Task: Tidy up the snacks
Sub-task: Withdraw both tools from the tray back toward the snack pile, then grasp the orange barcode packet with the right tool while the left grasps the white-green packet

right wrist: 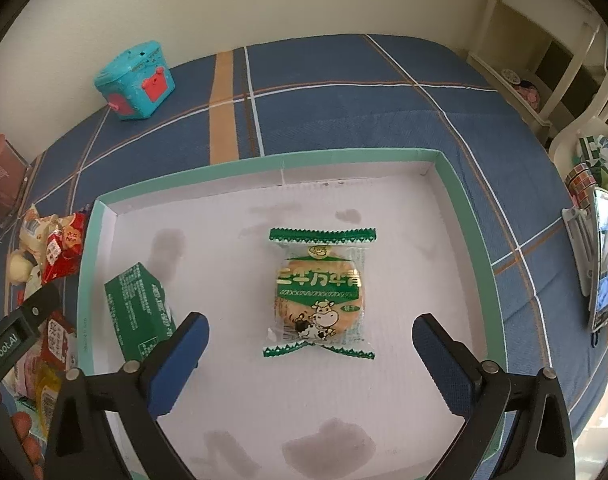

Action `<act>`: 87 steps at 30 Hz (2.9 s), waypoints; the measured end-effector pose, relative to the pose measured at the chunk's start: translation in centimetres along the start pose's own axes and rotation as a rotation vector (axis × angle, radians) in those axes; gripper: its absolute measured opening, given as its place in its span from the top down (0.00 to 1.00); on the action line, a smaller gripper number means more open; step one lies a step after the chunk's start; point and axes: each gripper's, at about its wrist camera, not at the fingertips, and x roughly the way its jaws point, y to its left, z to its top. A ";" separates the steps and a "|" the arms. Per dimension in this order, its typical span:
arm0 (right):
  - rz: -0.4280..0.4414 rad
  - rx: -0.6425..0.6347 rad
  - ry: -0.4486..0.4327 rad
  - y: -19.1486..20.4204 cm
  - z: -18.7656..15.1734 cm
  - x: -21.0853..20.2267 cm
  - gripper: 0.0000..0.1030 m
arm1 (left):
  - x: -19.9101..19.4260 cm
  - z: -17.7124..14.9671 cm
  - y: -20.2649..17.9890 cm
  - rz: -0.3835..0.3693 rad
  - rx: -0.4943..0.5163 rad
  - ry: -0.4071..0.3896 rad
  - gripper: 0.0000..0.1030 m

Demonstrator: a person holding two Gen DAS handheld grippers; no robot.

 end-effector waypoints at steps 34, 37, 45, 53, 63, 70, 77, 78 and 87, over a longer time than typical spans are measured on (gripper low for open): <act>0.088 -0.075 -0.142 3.9 -5.8 -6.0 0.00 | -7.7 -6.7 4.4 0.150 -0.025 -0.135 0.06; 0.080 -0.086 -0.178 4.1 -6.8 -6.8 0.00 | -7.6 -7.7 4.9 0.146 -0.033 -0.112 0.06; 0.150 -0.129 -0.230 5.4 -9.2 -8.9 0.00 | -8.6 -9.6 7.0 0.139 -0.071 -0.094 0.06; 0.194 -0.185 -0.236 7.3 -11.4 -10.2 0.00 | -9.6 -10.5 9.3 0.113 -0.112 -0.105 0.06; 0.212 -0.239 -0.268 10.0 -12.2 -10.9 0.00 | -9.7 -10.1 13.6 0.068 -0.230 -0.131 0.06; 0.245 -0.269 -0.273 12.3 -12.6 -10.7 0.00 | -9.1 -9.8 16.1 0.039 -0.281 -0.131 0.06; 0.323 -0.279 -0.213 14.6 -12.8 -9.3 0.00 | -8.7 -9.5 18.2 0.020 -0.311 -0.147 0.06; 0.326 -0.280 -0.195 15.1 -12.8 -8.9 0.00 | -8.5 -9.4 18.2 0.014 -0.310 -0.139 0.06; 0.341 -0.307 -0.127 18.2 -13.0 -6.8 0.04 | -5.6 -9.3 18.2 0.013 -0.328 -0.021 0.06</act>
